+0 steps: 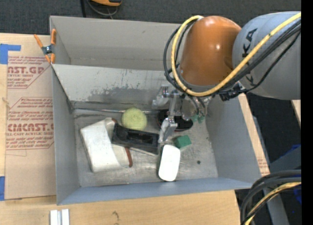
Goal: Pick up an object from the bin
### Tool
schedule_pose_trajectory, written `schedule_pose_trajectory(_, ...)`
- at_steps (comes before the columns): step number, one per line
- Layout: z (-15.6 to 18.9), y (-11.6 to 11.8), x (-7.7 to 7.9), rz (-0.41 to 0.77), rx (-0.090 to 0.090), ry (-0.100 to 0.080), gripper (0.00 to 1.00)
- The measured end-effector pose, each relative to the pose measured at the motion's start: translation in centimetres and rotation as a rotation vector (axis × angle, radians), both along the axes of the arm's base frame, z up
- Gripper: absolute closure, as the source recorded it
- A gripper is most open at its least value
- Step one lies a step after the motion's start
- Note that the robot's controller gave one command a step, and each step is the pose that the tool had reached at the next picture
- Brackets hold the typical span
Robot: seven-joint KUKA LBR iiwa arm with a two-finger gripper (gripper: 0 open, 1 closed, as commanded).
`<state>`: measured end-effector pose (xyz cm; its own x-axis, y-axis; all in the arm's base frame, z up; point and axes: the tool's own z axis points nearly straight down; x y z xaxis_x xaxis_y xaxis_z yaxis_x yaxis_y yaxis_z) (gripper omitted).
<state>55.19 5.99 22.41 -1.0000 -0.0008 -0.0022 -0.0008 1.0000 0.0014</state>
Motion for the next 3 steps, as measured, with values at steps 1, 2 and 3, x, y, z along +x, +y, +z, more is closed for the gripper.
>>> schedule_pose_trajectory(1, 0.0, 0.0, 0.0, 0.000, 0.000, 0.000, 0.00)
schedule_pose_trajectory(2, -13.0, 0.0, 1.7, 0.059, 0.019, -0.058, 1.00)
schedule_pose_trajectory(3, -13.5, -0.4, 1.8, 0.053, 0.014, -0.069, 0.00)
